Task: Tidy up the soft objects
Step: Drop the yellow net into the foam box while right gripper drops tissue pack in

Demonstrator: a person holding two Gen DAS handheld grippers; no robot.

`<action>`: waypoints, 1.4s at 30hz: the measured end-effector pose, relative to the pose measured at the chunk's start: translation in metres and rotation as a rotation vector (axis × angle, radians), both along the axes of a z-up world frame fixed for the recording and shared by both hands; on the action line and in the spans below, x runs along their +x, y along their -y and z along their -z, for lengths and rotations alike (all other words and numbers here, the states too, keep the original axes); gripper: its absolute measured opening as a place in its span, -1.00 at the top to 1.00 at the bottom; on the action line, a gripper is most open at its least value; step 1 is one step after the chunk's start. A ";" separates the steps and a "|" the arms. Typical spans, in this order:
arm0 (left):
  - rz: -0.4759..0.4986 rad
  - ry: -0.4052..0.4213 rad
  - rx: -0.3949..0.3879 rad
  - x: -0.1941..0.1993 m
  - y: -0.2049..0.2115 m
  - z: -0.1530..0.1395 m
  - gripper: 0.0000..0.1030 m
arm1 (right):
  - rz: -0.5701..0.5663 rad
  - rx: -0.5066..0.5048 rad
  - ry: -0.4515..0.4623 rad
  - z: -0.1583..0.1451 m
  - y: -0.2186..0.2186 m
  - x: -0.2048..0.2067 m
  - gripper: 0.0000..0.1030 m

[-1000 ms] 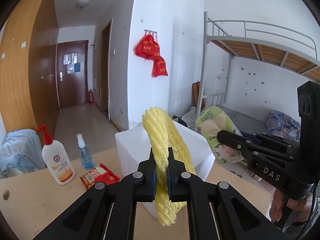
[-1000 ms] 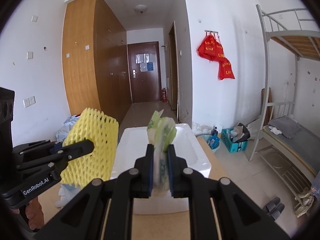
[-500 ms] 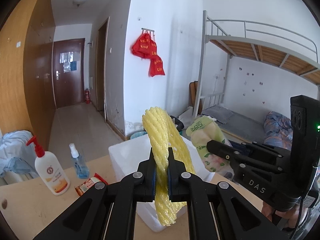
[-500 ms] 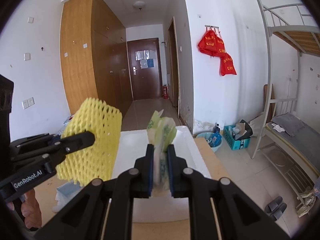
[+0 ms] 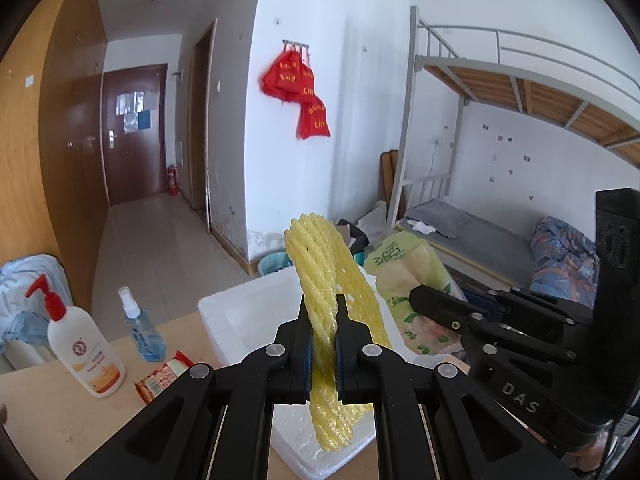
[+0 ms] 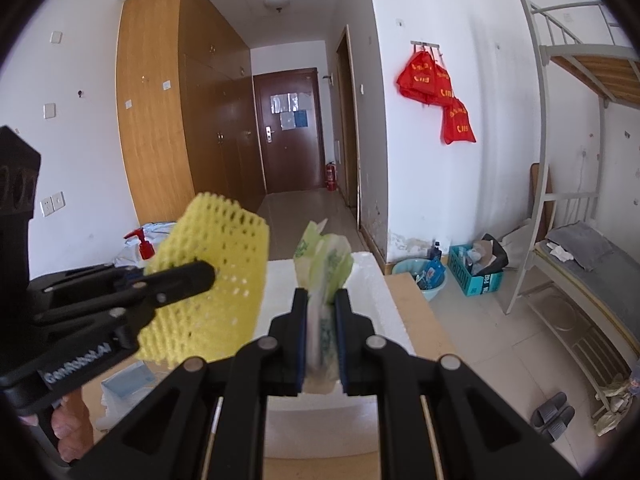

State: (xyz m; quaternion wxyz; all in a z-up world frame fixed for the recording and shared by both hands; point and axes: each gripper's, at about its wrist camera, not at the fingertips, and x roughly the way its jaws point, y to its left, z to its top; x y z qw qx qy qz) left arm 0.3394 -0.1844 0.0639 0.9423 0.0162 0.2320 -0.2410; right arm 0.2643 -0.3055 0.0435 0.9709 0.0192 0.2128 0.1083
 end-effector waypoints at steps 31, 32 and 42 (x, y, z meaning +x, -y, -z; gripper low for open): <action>-0.096 0.013 0.017 0.018 -0.004 0.004 -0.66 | 0.019 0.004 0.002 -0.001 0.005 0.004 0.70; -0.100 0.009 0.018 0.019 -0.005 0.004 -0.67 | 0.017 0.004 0.003 -0.001 0.005 0.005 0.70; -0.164 0.002 -0.002 0.016 -0.024 0.003 -0.77 | -0.009 -0.008 -0.017 0.003 0.000 0.016 0.70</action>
